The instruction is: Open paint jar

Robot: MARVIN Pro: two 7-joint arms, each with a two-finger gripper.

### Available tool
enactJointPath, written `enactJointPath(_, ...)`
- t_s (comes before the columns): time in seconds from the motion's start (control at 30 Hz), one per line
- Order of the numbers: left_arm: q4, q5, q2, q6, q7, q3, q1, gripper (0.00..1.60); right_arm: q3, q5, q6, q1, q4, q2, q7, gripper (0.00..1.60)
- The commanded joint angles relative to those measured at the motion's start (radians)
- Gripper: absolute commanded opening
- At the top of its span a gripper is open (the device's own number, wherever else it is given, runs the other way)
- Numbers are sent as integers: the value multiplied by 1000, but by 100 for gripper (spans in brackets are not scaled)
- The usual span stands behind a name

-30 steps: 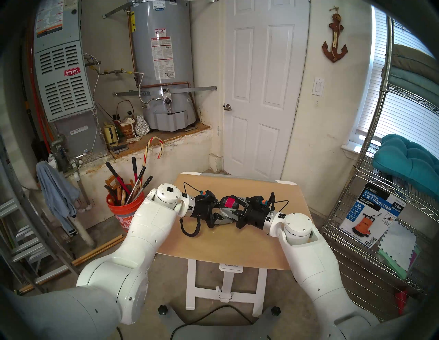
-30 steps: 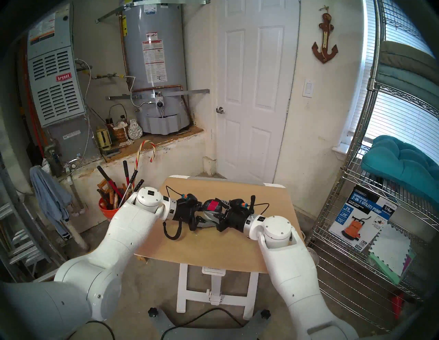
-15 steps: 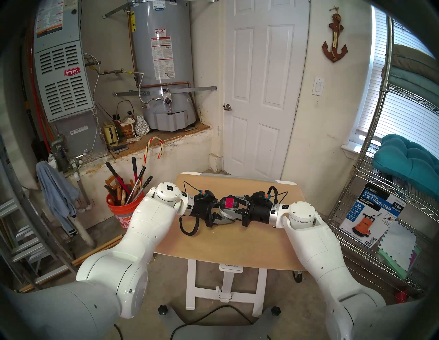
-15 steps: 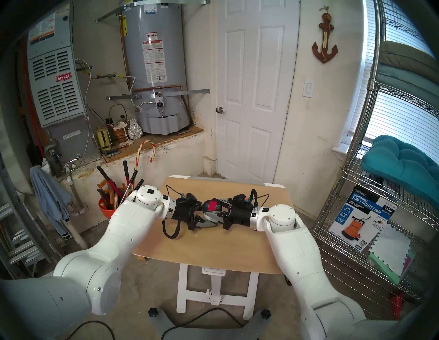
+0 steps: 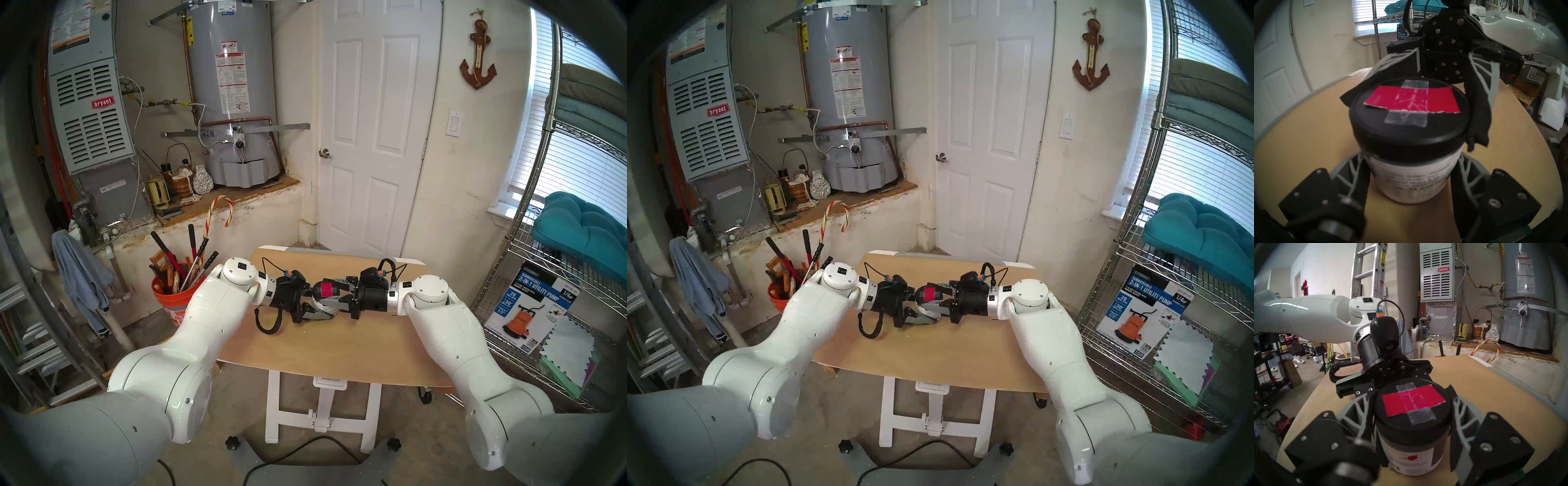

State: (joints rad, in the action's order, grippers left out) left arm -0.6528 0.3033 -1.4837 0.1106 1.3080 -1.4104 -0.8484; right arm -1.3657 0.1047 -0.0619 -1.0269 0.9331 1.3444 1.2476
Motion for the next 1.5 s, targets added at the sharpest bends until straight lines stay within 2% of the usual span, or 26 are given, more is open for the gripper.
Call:
enactJointPath(0.0,75,14,16,24,-1,8,52,0,35,18,-31,68,-15,29,101,0)
enactJointPath(0.43,198,8,11,80,9,21,118,0,60,10,-72,108,-68,31,165,0)
enactJointPath(0.47,208,7,11,84,8,22,123,0,61,11,-74,111,-75,31,169,7)
enactJointPath(0.53,226,7,9,92,7,24,132,0,63,10,-82,113,-86,32,172,47)
enactJointPath(0.63,252,6,8,104,4,26,144,0,65,9,-90,113,-96,33,174,50)
enactJointPath(0.67,259,6,7,107,3,27,148,0,65,9,-92,113,-98,33,175,39)
enactJointPath(0.7,268,5,6,111,3,27,152,0,66,9,-94,112,-100,33,173,38)
enactJointPath(0.77,275,4,6,114,2,28,155,0,66,9,-96,113,-102,33,173,43)
enactJointPath(0.8,289,4,5,120,2,29,163,0,65,10,-99,113,-105,34,173,58)
enactJointPath(0.9,307,2,3,128,2,30,172,0,61,14,-101,110,-109,36,167,58)
enactJointPath(0.97,320,1,2,134,2,32,177,0,59,16,-101,109,-111,37,164,75)
enactJointPath(1.0,324,1,2,136,1,32,178,0,58,16,-101,110,-113,38,162,75)
enactJointPath(1.03,330,1,1,139,1,32,180,0,59,16,-103,111,-117,38,161,159)
enactJointPath(1.47,383,-3,-4,165,-1,36,203,0,29,48,-92,93,-120,49,138,160)
